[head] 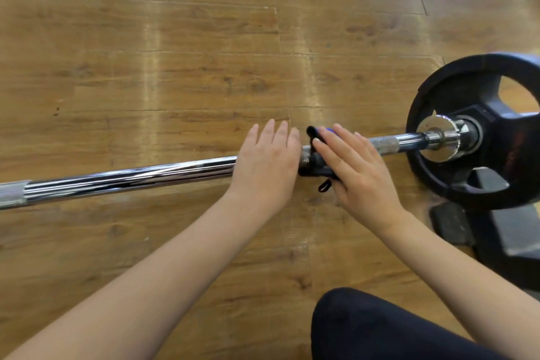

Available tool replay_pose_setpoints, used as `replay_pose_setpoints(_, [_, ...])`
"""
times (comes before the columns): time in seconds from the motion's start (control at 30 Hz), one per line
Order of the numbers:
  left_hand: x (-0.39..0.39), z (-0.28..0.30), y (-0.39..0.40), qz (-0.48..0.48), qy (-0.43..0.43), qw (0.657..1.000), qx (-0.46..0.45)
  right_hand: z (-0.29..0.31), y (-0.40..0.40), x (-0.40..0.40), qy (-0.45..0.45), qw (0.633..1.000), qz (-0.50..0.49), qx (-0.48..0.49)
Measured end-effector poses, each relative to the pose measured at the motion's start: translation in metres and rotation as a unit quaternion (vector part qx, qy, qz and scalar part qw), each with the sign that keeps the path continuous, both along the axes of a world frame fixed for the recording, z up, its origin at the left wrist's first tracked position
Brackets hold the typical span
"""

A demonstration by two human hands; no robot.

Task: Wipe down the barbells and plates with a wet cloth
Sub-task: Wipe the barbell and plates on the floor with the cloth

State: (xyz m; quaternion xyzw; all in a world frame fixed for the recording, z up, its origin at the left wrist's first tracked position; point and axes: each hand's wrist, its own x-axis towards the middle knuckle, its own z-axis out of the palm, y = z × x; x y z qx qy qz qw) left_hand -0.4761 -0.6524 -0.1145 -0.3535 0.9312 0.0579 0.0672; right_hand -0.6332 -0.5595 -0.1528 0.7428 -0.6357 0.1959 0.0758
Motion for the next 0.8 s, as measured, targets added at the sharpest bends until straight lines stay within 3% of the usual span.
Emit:
replay_pose_setpoints(0.23, [-0.002, -0.001, 0.006, 0.007, 0.002, 1.0, -0.009, 0.006, 0.026, -0.04, -0.059, 0.993, -0.096, -0.022])
replay_pose_setpoints(0.33, [-0.004, -0.004, 0.013, 0.018, 0.0, 0.999, -0.029, 0.033, 0.009, -0.04, -0.135, 0.973, -0.164, -0.089])
replay_pose_setpoints(0.47, [-0.006, -0.007, 0.017, 0.028, 0.021, 0.998, -0.06, 0.06, -0.024, -0.033, -0.168, 0.96, -0.145, -0.17])
replay_pose_setpoints(0.53, [-0.007, -0.008, 0.016, 0.024, 0.038, 0.997, -0.064, 0.056, -0.033, -0.032, -0.166, 0.979, -0.091, -0.078])
replay_pose_setpoints(0.63, [-0.007, -0.009, 0.016, 0.027, 0.054, 0.996, -0.061, 0.041, -0.025, -0.035, -0.091, 0.985, -0.029, 0.141])
replay_pose_setpoints(0.8, [-0.006, -0.012, 0.016, 0.014, 0.044, 0.997, -0.059, 0.044, -0.016, -0.048, 0.002, 0.973, 0.019, 0.231])
